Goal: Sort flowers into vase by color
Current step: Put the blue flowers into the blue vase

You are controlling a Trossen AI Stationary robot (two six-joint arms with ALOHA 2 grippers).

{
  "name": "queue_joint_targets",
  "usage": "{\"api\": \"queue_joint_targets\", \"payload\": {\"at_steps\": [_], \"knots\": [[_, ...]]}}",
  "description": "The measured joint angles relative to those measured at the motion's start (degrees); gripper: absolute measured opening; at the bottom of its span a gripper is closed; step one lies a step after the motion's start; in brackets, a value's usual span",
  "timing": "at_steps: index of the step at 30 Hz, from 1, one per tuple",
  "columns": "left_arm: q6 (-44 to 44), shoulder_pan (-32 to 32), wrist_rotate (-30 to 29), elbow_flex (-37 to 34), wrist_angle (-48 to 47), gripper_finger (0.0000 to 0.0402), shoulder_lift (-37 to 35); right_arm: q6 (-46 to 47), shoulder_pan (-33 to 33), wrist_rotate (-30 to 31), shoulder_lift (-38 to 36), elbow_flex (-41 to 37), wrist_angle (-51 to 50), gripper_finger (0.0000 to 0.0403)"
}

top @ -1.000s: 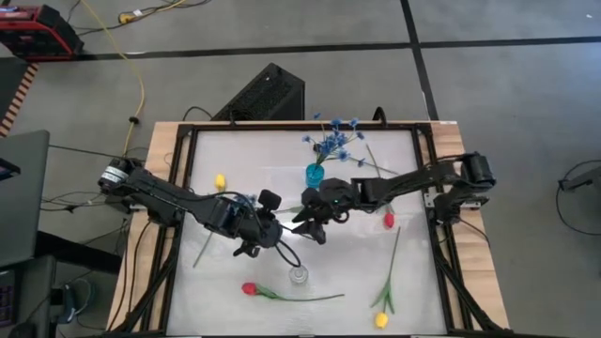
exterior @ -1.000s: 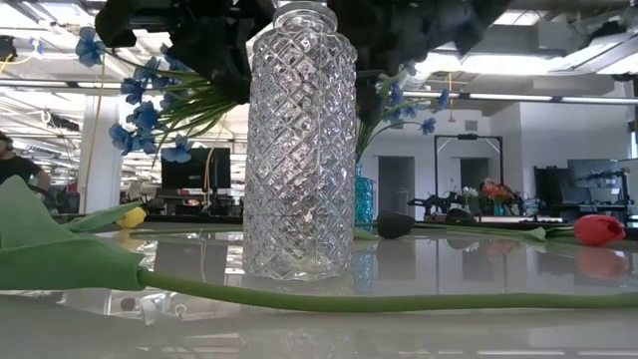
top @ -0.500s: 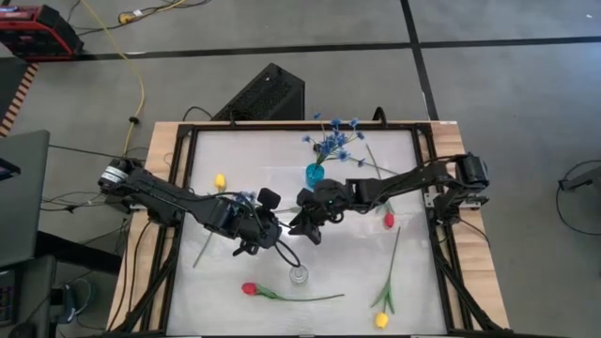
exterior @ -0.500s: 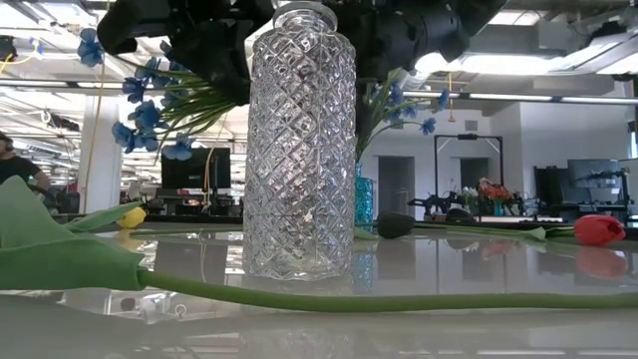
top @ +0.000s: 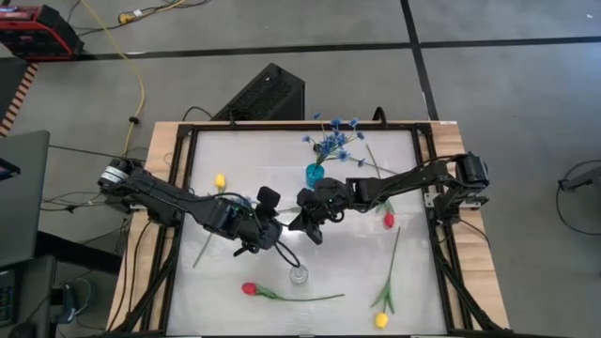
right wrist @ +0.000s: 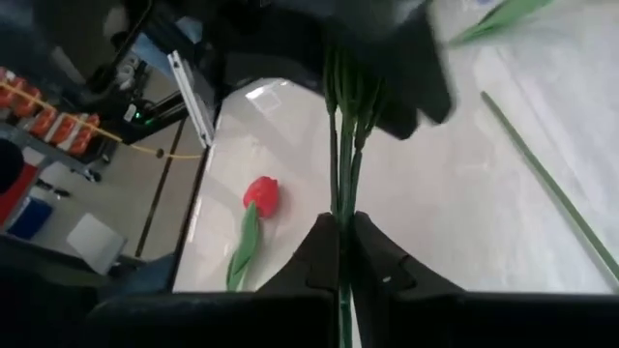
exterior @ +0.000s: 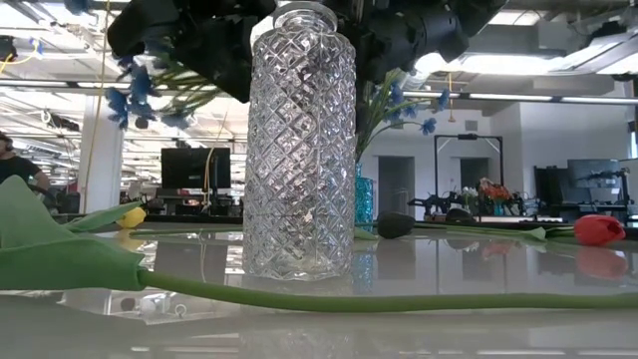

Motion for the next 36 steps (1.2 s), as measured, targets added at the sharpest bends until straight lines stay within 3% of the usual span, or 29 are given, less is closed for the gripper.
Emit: {"api": "queue_joint_targets", "payload": {"at_steps": [4,8,10,17,20,24,27,30,33,36], "knots": [[-0.4,-1.4,-7.5,0.0,-0.9,0.0123,-0.1,-2.4,-0.1,0.0,-0.3,0.0,-0.5,0.0033],[-5.6,-3.0,-17.2,0.0,-8.6,0.0150,-1.6,-4.6,0.0,2.4,-2.2,-1.4,-1.9,0.0033],[-8.7,-3.7,-16.2,0.0,-12.3,0.0154,-2.9,-5.5,0.0,5.6,-4.3,-2.9,-3.7,0.0033],[-22.7,-4.2,-3.2,0.0,-19.5,0.0154,-10.7,-7.1,-0.8,18.0,-15.5,-12.1,-1.0,0.0033],[-26.5,-4.5,-3.3,0.0,-21.8,0.0153,-14.8,-7.1,-0.8,21.6,-19.1,-16.8,4.6,0.0033],[-30.8,-5.6,-10.3,-3.8,-21.9,0.0153,-23.5,-12.1,-0.7,25.6,-21.4,-23.4,18.6,0.0033],[-34.3,-7.0,-16.9,-10.8,-15.4,0.0153,-31.6,-19.1,-0.7,26.2,-19.8,-27.8,34.1,0.0033],[-35.3,-7.3,-18.1,-21.3,-2.0,0.0153,-40.1,-27.1,-1.1,25.9,-15.9,-29.4,48.3,0.0033],[-30.5,-7.3,-17.1,-34.1,17.4,0.0153,-46.7,-33.4,-2.1,25.9,-11.1,-28.6,50.7,0.0033],[-20.6,-7.3,-14.3,-46.7,42.1,0.0153,-50.4,-31.4,-3.5,26.2,-6.6,-26.4,51.1,0.0033]]}}
